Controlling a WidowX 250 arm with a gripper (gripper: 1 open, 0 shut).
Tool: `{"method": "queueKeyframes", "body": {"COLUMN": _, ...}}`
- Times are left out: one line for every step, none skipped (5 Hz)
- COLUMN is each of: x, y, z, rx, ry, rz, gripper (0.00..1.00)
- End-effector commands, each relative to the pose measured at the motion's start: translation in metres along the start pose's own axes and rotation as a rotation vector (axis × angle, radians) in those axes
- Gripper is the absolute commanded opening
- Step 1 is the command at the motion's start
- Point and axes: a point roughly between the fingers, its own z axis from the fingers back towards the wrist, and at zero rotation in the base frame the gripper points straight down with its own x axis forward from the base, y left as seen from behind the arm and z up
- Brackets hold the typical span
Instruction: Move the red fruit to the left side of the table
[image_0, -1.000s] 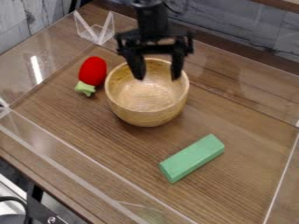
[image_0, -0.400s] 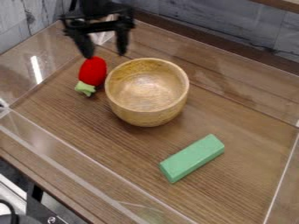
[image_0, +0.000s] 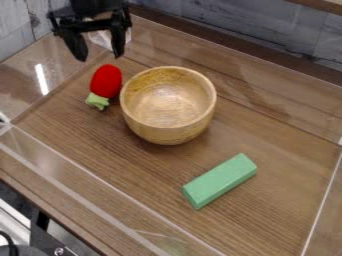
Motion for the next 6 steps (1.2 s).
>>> {"method": "queueKeyframes", "body": {"x": 0.001, "y": -0.004, "z": 0.004, "rx": 0.006, "ry": -0.045, "rz": -0.096, "gripper": 1.00}}
{"method": "queueKeyframes", "body": {"x": -0.007, "y": -0.006, "z": -0.007, "rx": 0.008, "ry": -0.038, "rz": -0.173, "gripper": 1.00}}
{"method": "queueKeyframes", "body": {"x": 0.003, "y": -0.005, "z": -0.001, "rx": 0.018, "ry": -0.043, "rz": -0.195, "gripper": 1.00}}
{"method": "queueKeyframes", "body": {"x": 0.012, "y": -0.003, "z": 0.005, "rx": 0.026, "ry": -0.045, "rz": -0.213, "gripper": 1.00}}
{"method": "queueKeyframes", "body": {"x": 0.017, "y": 0.000, "z": -0.011, "rx": 0.032, "ry": -0.041, "rz": -0.242, "gripper": 1.00}}
{"method": "queueKeyframes", "body": {"x": 0.022, "y": 0.003, "z": -0.025, "rx": 0.036, "ry": -0.039, "rz": -0.268, "gripper": 1.00}}
